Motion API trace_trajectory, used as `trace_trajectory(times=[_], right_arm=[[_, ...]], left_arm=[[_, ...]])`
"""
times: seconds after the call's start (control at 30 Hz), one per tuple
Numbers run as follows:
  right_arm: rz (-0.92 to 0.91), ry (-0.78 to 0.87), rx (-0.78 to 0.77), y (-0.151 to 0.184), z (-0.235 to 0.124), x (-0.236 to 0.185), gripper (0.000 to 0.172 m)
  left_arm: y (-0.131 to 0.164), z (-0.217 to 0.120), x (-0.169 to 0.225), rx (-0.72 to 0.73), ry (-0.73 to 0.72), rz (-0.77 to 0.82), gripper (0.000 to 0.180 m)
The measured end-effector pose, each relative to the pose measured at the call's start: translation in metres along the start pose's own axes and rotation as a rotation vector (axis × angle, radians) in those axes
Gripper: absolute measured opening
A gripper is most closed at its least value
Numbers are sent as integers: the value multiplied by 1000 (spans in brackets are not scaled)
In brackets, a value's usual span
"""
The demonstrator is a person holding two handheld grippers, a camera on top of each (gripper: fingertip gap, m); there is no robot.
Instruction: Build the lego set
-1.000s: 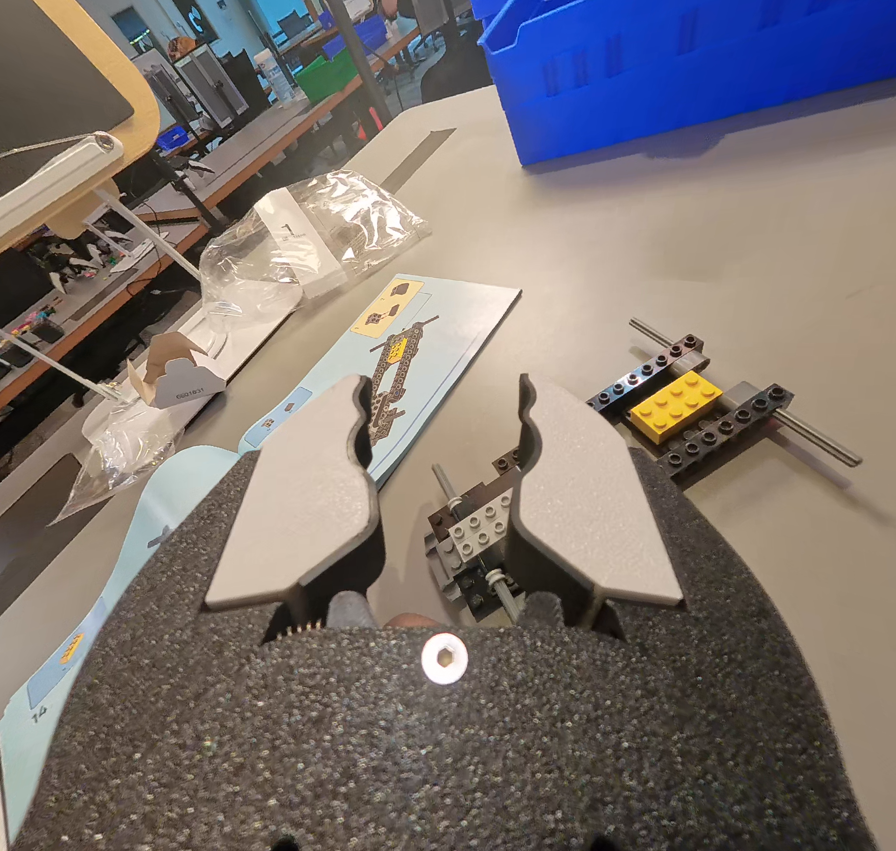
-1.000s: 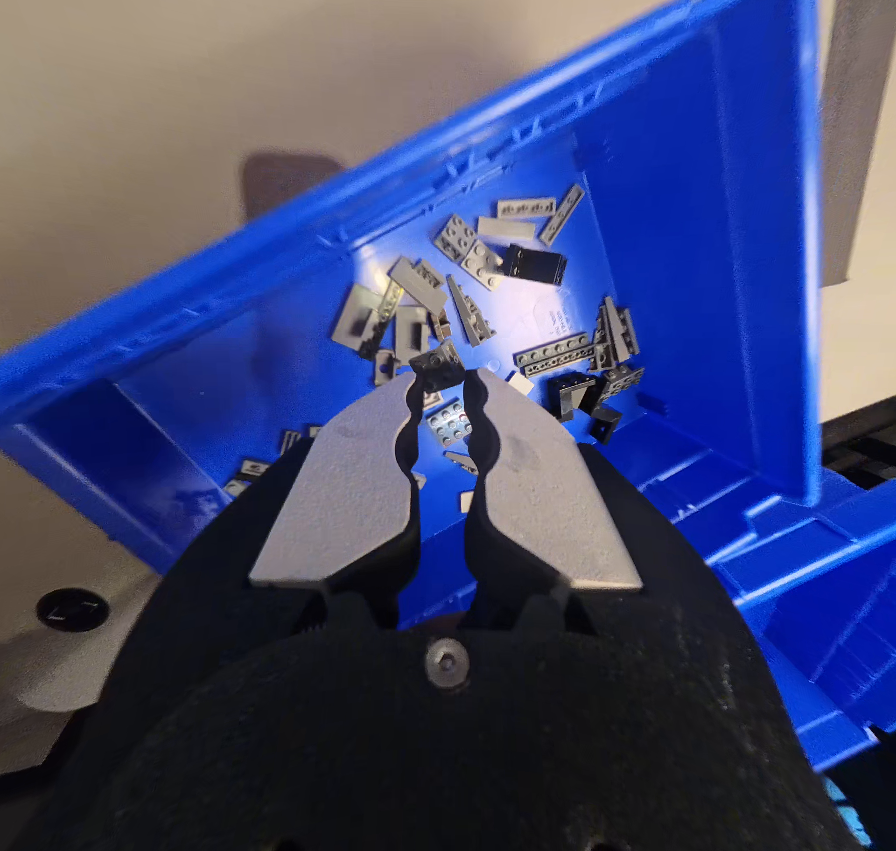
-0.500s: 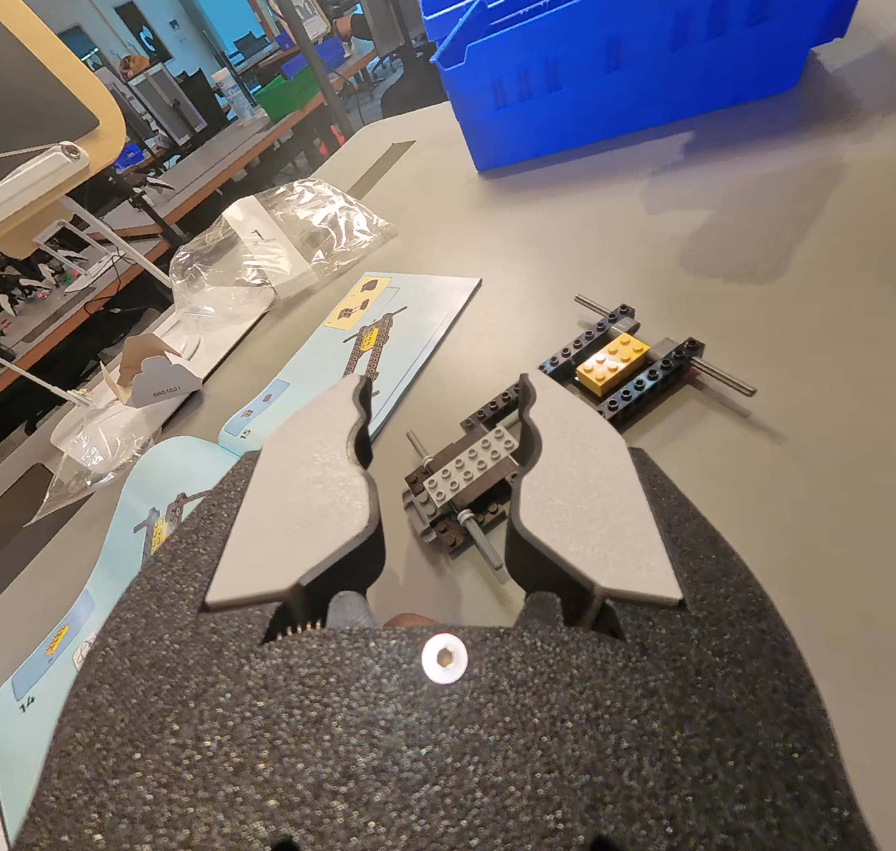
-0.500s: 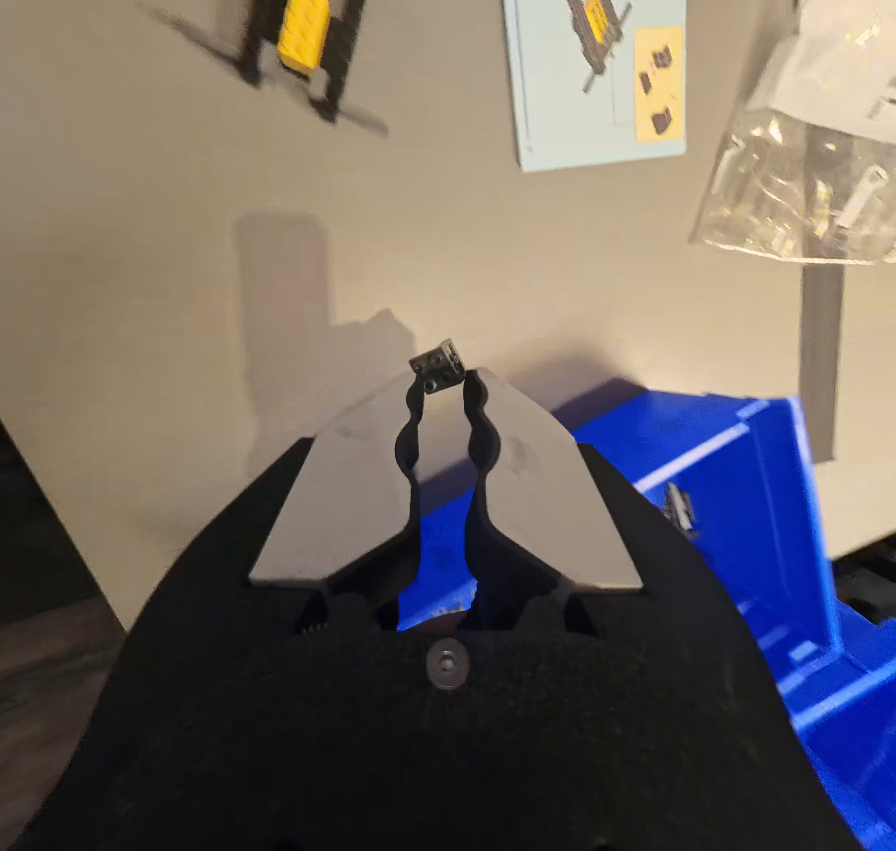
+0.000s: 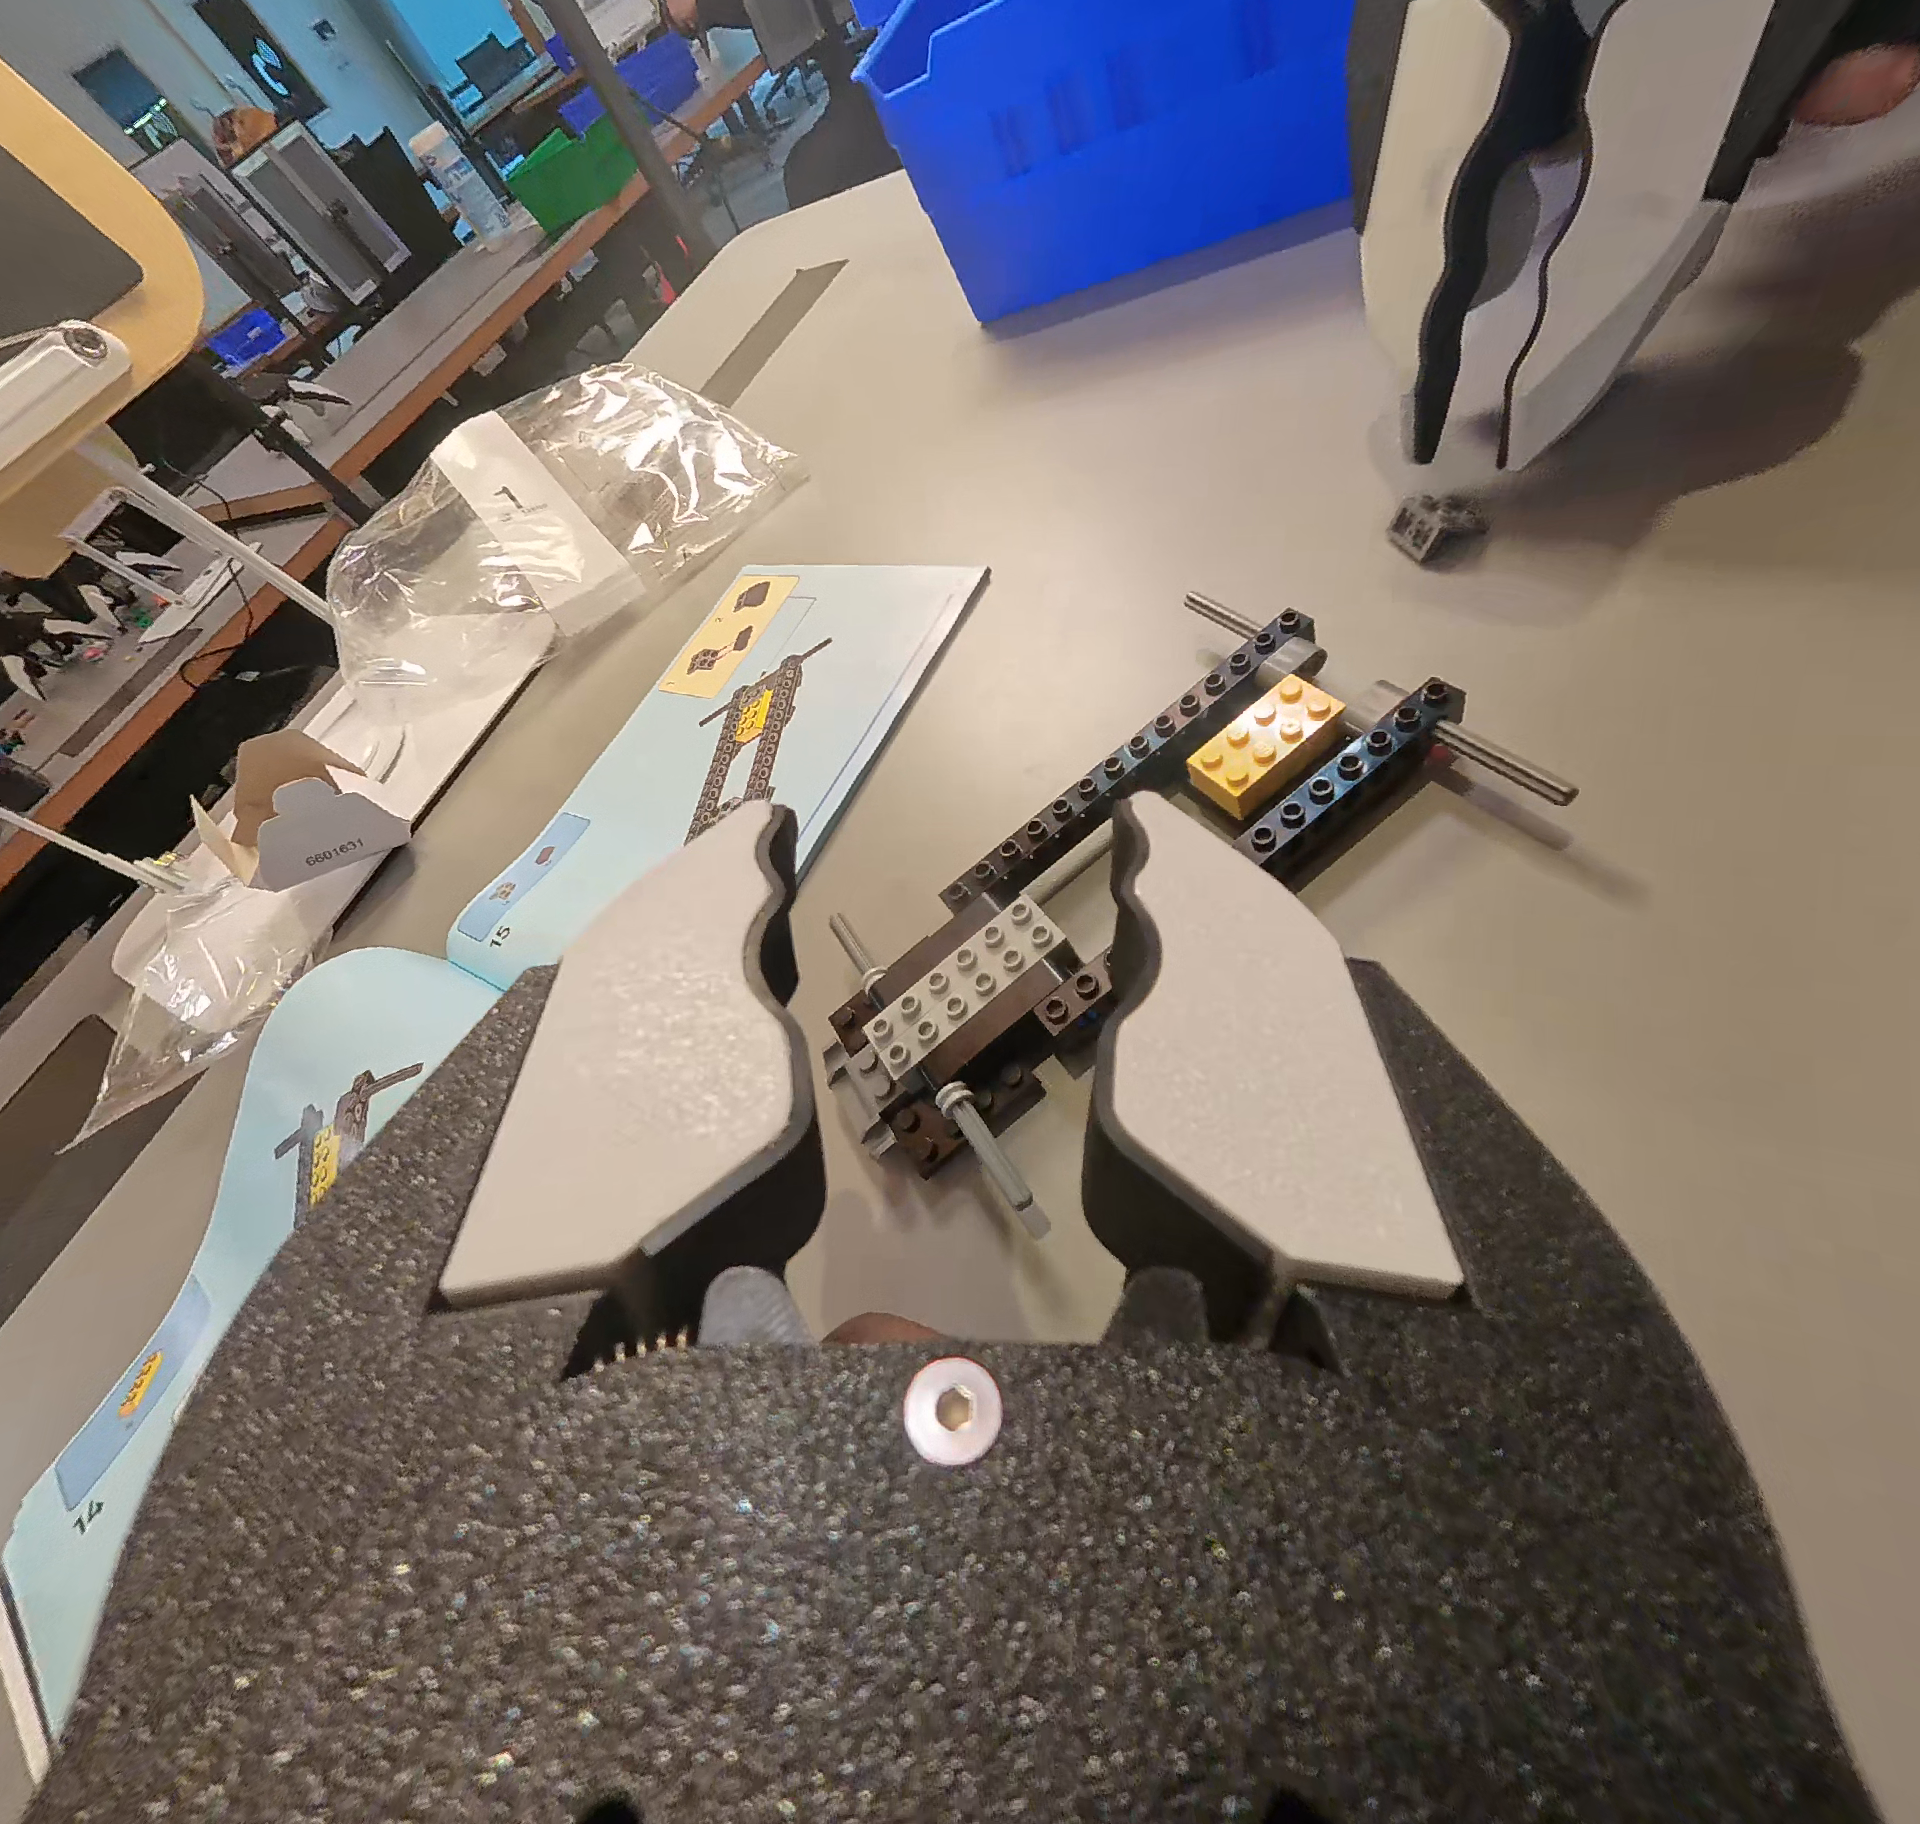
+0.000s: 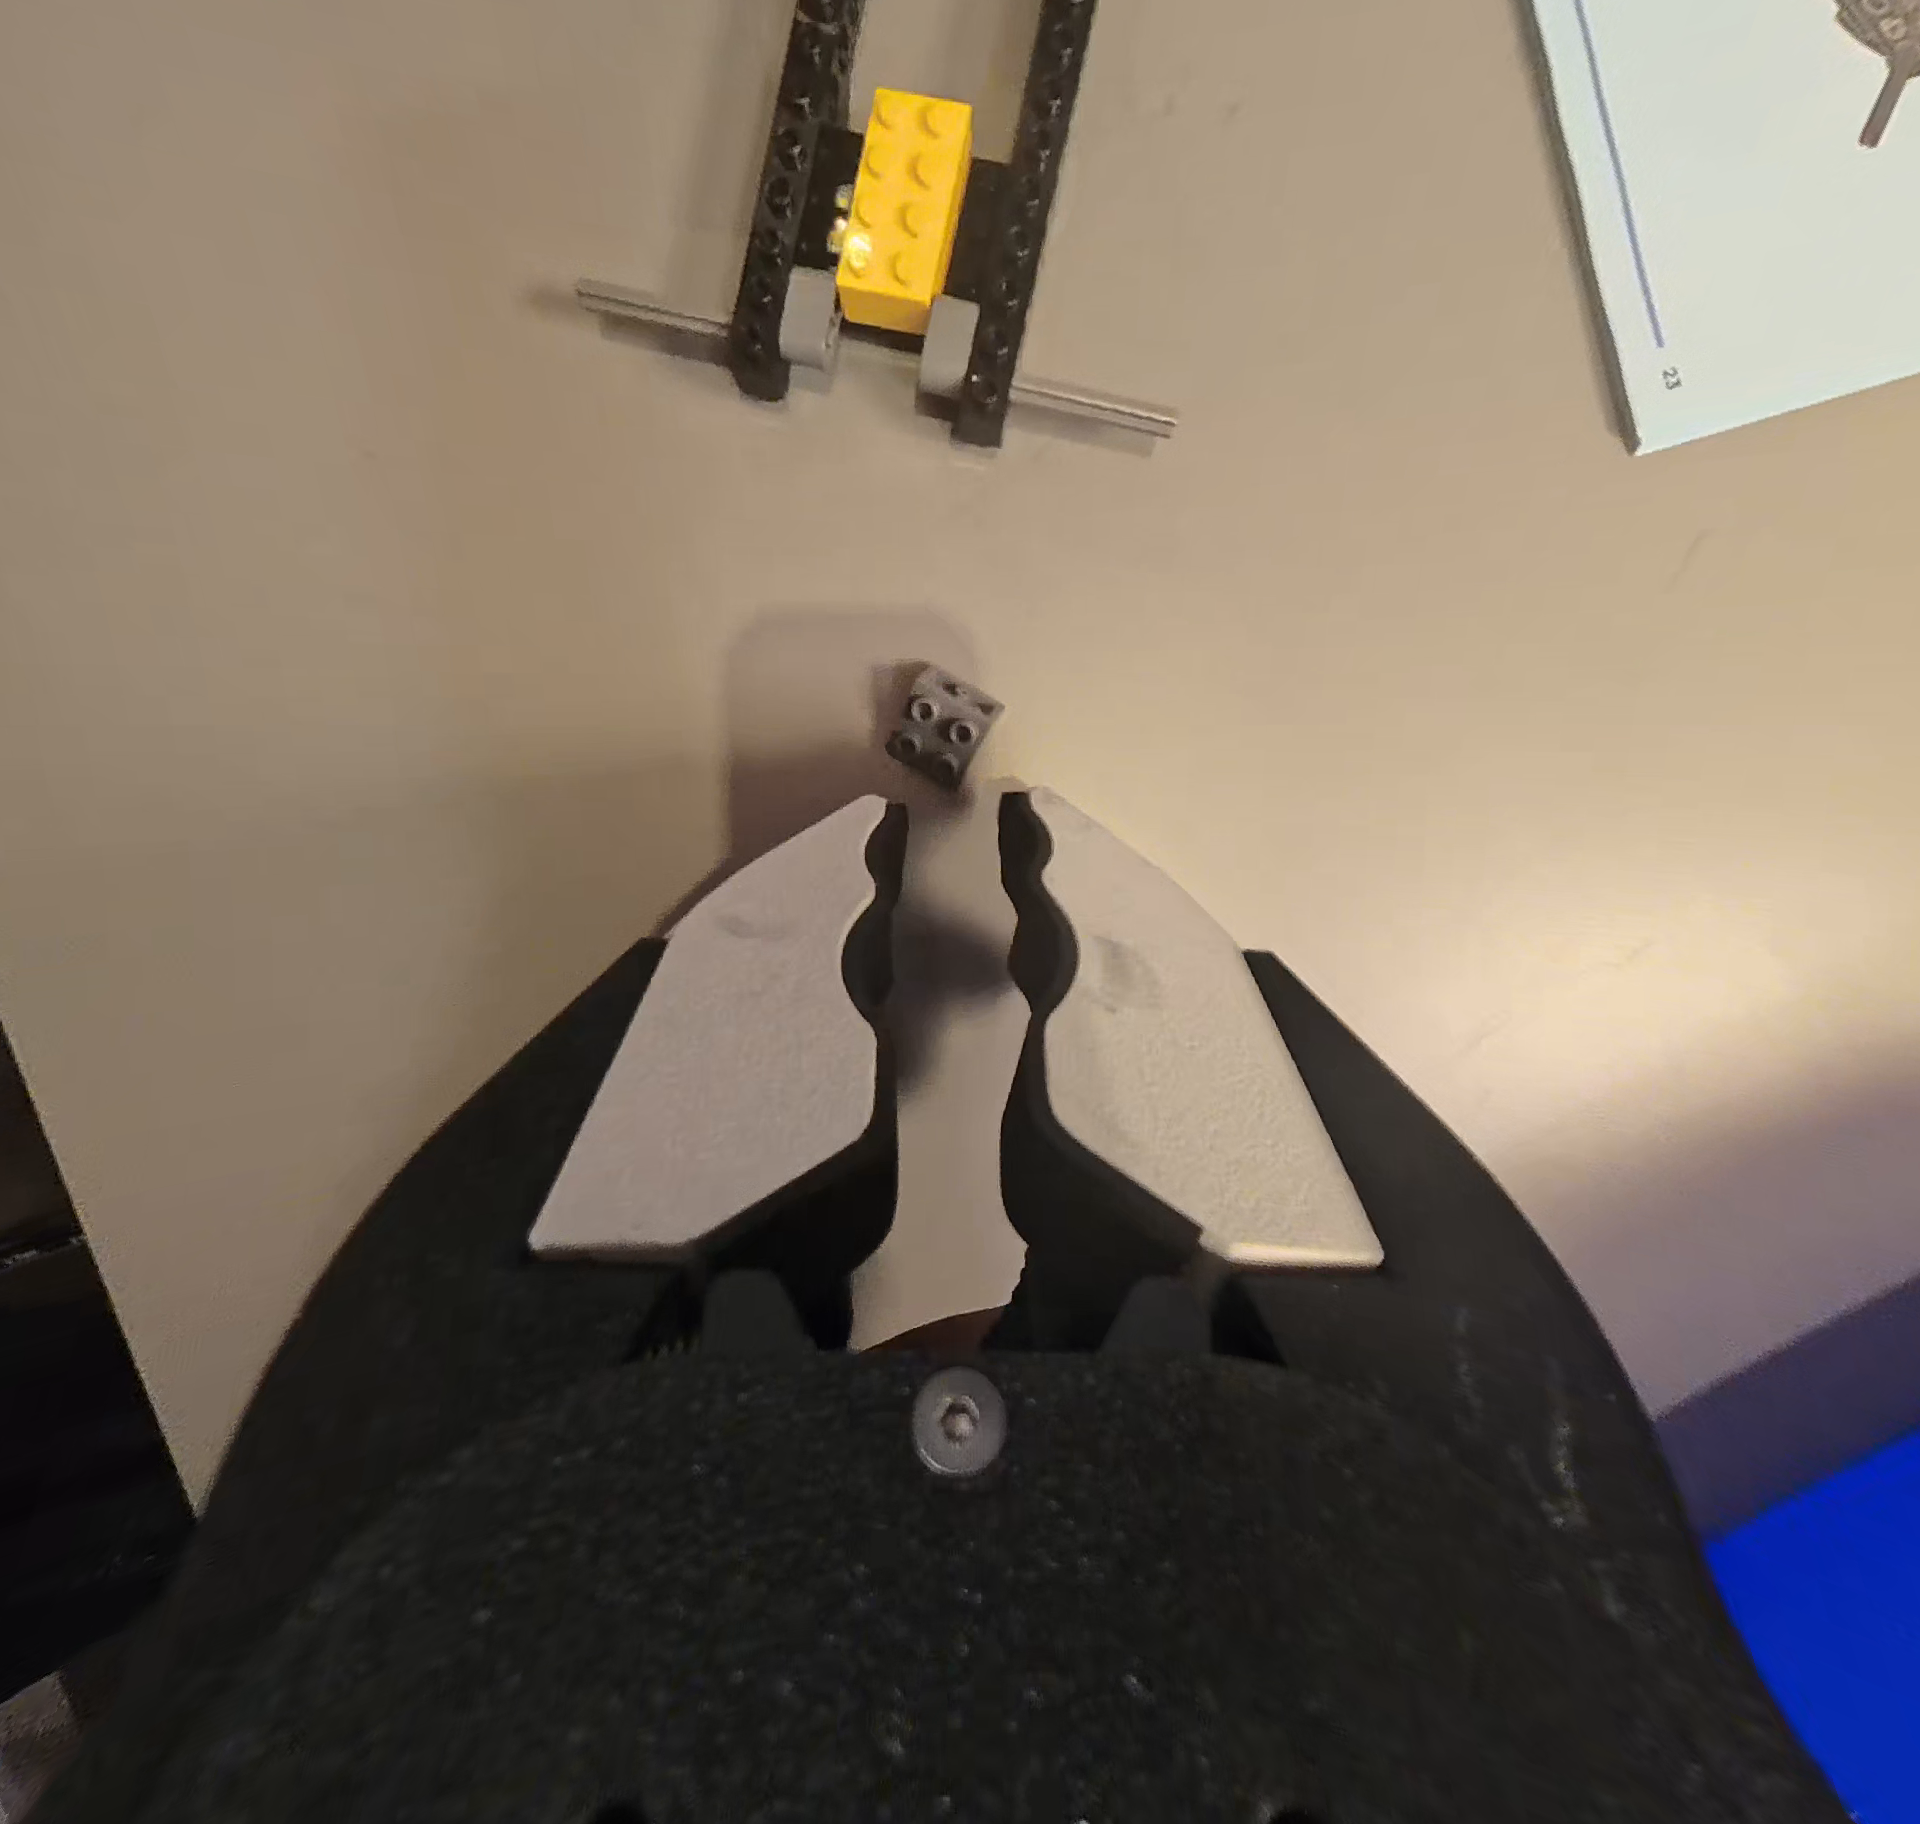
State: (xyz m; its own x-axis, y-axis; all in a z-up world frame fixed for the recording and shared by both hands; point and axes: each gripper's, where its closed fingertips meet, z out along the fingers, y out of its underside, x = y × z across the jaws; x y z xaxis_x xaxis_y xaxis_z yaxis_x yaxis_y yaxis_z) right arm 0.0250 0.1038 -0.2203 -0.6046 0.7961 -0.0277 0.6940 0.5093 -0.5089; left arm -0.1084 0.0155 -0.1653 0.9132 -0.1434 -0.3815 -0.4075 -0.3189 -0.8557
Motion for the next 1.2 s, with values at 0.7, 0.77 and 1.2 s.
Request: trace_trajectory(times=[0.7,0.77,1.2], right_arm=[[66,37,124,-17,14,2,16],[-21,75,148,-21,13,4,16],[-909,665,425,-76,-15,10,16]], left_arm=[[2,3,3,-26,-10,34,58],[3,3,4,-29,-12,40,58],[-35,14,51,1,275,-227,44]])
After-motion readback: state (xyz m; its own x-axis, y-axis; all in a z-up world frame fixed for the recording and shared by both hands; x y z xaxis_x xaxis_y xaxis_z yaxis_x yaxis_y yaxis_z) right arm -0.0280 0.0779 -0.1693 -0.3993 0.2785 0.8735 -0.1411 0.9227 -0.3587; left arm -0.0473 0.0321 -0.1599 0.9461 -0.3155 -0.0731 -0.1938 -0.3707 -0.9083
